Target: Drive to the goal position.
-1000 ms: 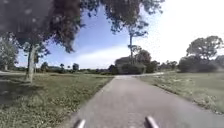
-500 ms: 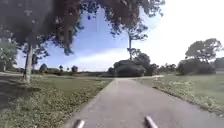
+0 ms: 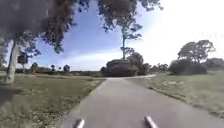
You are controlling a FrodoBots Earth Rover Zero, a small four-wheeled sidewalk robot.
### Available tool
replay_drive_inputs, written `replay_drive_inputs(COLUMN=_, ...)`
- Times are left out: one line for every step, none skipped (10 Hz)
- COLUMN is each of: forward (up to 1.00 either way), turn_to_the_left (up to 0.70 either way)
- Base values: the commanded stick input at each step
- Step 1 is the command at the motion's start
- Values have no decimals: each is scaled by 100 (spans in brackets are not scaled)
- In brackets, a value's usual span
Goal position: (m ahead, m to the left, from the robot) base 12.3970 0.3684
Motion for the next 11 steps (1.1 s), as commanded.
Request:
replay_drive_inputs(forward=70, turn_to_the_left=0)
replay_drive_inputs(forward=70, turn_to_the_left=0)
replay_drive_inputs(forward=70, turn_to_the_left=0)
replay_drive_inputs(forward=70, turn_to_the_left=0)
replay_drive_inputs(forward=70, turn_to_the_left=0)
replay_drive_inputs(forward=70, turn_to_the_left=0)
replay_drive_inputs(forward=70, turn_to_the_left=0)
replay_drive_inputs(forward=70, turn_to_the_left=0)
replay_drive_inputs(forward=70, turn_to_the_left=0)
replay_drive_inputs(forward=70, turn_to_the_left=0)
replay_drive_inputs(forward=70, turn_to_the_left=0)
